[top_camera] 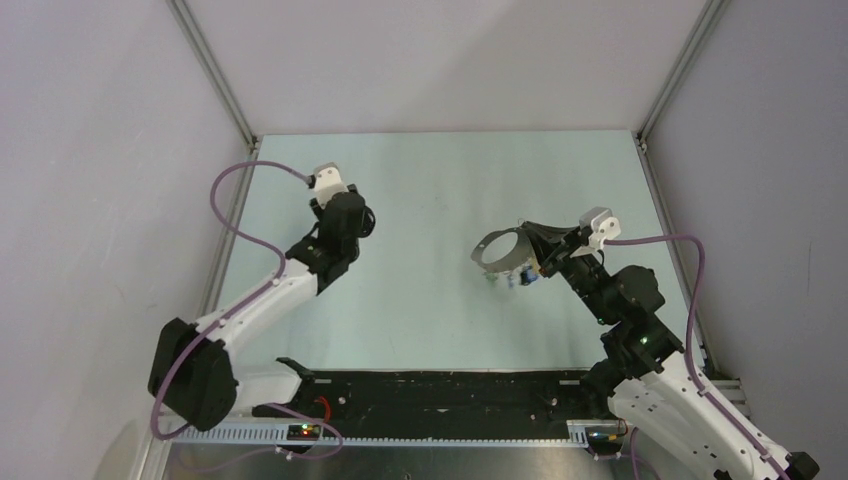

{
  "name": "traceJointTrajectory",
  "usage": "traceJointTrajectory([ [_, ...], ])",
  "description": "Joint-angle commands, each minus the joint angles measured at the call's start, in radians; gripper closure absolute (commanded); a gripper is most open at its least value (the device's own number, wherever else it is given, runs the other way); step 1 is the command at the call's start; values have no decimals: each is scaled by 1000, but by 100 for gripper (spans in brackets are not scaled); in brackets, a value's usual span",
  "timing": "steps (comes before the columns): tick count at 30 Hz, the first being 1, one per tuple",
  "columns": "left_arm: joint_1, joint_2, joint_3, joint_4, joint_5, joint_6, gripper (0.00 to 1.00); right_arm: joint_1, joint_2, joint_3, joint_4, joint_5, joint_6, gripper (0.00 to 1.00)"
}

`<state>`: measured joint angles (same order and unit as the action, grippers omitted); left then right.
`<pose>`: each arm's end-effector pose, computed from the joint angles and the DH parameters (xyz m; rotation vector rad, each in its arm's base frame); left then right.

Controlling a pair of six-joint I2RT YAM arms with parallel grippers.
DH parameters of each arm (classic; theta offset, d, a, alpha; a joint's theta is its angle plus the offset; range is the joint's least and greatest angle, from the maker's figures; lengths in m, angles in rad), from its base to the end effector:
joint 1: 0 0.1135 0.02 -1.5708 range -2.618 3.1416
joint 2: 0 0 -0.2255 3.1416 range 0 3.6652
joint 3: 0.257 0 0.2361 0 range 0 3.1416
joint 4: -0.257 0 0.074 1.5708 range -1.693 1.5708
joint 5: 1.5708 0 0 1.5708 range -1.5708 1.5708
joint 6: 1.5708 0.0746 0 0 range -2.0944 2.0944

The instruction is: Remove the keys from the keyring

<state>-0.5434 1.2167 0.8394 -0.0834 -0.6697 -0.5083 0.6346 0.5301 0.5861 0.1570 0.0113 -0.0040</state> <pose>0.2763 -0.1128 0.2378 -0.3732 1.8904 -0.0194 0.1578 0.1151 0.3316 -0.4231 1.3104 0.5218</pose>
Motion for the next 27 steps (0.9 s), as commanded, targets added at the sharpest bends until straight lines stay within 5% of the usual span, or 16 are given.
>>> traceJointTrajectory([
  [1, 92, 76, 61, -78, 160, -166, 9, -5, -22, 9, 41, 3, -21, 100],
  [7, 158, 96, 130, -90, 403, -38, 0, -7, 1, 9, 44, -40, -2, 100],
  [13, 77, -11, 151, -75, 582, 168, 0, -9, 69, 17, 80, -54, 32, 100],
  [16, 0, -111, 105, -27, 622, 287, 0, -9, 108, 30, 111, -68, 48, 100],
  [23, -41, -324, -93, 289, 998, 408, 6, -10, 206, 76, 186, -90, 83, 100],
  [27, -160, -387, -152, 321, 1026, 565, 7, -10, 264, 119, 223, -129, 108, 100],
])
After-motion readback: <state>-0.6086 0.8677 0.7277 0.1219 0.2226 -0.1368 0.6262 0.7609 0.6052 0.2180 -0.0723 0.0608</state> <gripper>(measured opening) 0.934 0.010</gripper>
